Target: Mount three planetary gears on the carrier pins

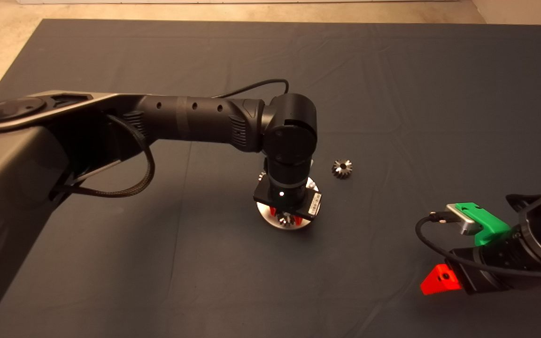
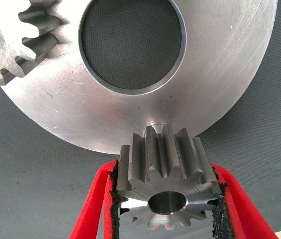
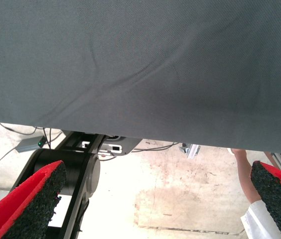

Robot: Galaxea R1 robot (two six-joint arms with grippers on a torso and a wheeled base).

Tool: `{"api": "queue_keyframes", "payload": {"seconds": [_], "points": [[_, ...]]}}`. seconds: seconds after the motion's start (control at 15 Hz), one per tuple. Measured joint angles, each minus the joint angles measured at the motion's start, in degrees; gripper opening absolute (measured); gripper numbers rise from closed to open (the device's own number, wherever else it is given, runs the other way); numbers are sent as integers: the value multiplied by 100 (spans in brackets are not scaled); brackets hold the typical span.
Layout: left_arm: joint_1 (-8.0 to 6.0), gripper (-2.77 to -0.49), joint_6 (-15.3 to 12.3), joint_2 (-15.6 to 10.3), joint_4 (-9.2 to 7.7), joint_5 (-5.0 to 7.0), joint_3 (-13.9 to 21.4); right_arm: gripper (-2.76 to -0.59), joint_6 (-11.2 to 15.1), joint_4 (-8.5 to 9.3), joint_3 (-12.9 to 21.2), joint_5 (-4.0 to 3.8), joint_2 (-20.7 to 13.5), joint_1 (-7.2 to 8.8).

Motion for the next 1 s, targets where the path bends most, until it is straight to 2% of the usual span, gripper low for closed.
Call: {"api": "queue_keyframes", "payload": {"seconds": [1.0], "points": [[55,-241,-20,-2,50,17,9,-60,0,1,0,0,0,0]]}}
